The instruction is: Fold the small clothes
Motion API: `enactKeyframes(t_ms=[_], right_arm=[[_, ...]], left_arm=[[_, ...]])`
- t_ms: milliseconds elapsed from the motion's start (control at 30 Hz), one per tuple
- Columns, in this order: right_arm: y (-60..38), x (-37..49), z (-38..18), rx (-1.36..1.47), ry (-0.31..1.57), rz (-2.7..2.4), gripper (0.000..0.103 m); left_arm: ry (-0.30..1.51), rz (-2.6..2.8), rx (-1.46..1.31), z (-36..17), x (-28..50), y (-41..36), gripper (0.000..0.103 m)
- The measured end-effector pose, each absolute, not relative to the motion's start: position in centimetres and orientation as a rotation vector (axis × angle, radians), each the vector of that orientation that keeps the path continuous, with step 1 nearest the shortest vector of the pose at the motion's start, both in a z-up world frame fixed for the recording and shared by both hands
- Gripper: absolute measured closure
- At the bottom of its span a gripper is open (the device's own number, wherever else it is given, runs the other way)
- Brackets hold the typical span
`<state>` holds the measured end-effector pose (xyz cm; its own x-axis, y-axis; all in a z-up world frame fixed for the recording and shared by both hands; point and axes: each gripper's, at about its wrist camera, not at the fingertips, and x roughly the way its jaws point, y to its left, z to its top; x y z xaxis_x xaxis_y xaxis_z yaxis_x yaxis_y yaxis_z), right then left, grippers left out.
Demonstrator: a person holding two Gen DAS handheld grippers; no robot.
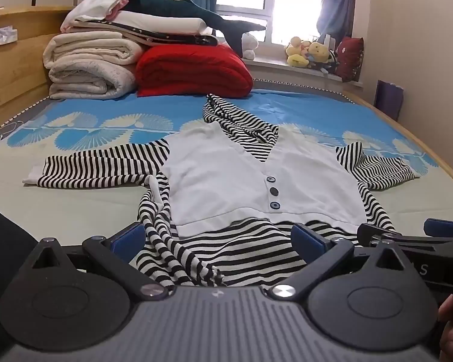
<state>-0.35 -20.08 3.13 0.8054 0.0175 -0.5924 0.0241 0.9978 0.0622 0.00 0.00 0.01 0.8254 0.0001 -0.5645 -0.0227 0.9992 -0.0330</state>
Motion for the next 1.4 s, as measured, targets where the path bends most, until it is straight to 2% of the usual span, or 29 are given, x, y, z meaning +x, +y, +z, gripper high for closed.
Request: enactKeyframes(t_ms=[1400], right_arm=[[-19.8, 0.3, 1.8, 0.067, 0.643, -0.010, 0.006]], left_arm=[[0.598, 0.011, -0.040, -0.2, 0.3, -0.2, 0.001]])
